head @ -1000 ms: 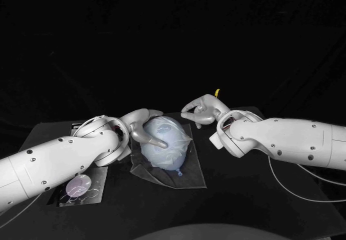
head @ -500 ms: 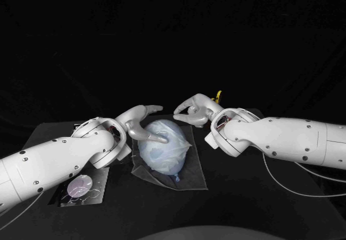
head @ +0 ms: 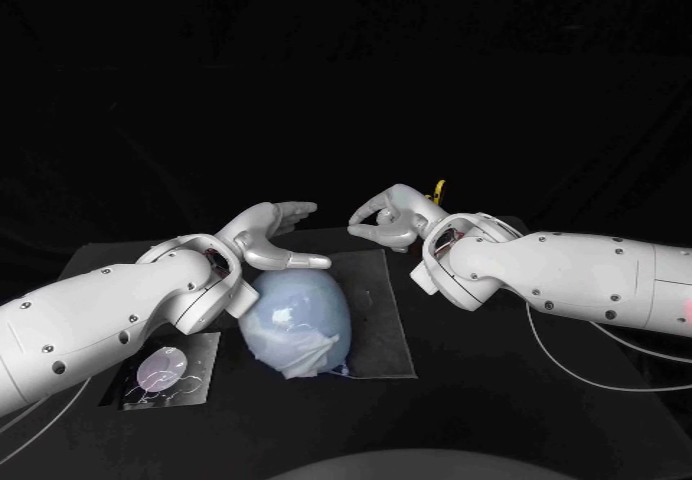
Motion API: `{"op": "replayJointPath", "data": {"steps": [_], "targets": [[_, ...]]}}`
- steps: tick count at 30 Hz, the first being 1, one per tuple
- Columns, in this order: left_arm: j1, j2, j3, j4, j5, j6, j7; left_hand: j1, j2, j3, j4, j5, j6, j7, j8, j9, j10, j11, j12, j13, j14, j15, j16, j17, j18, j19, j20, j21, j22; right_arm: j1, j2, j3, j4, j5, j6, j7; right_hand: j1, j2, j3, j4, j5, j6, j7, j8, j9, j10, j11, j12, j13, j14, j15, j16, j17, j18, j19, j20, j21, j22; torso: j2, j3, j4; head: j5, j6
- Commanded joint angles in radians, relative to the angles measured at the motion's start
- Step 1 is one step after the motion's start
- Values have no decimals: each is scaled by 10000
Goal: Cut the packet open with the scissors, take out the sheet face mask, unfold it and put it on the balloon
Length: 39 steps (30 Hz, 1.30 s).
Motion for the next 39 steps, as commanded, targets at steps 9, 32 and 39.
{"op": "replayJointPath", "data": {"steps": [9, 32, 39], "targets": [[20, -395, 18, 136, 1098, 706, 8, -69, 26, -34, -16, 36, 327, 1331, 84, 106, 296, 266, 75, 49, 461, 20, 108, 129, -153, 16, 4, 64, 8, -13, -30, 7, 195, 60, 54, 174, -42, 24, -37, 23, -31, 100, -12, -19, -14, 541, 59, 52, 1651, 879, 58, 44, 2023, -183, 10, 19, 32, 131, 1, 0, 5, 240, -35], [108, -1573, 19, 239, 3561, 367, 1666, 44, 77, 43, -15, 60, 1267, 1498, 461, 420, 1470, 496, 271, 149, 1564, 142, 468, 406, -47, 323, -6, 198, 70, -329, -135, -10, 497, -395, 434, 753, -103, -292, -322, -33, -15, -58, 65, -115, -151, 430, 129, -105, 1555, 808, 123, -6, 1843, -141, -203, 72, -154, 121, -79, -59, 23, 533, -44], [403, -1912, 16, 150, 4016, 559, 1826, 97, 97, 65, -5, 62, 1572, 1499, 590, 522, 1912, 512, 325, 173, 1985, 103, 602, 508, -70, 482, 1, 265, 101, -395, -139, -13, 504, -390, 391, 898, -103, -303, -338, -36, -14, -63, 69, -118, -158, 407, 134, -151, 1522, 794, 128, -18, 1805, -133, -231, 76, -192, 108, -75, -54, 25, 668, -51]]}}
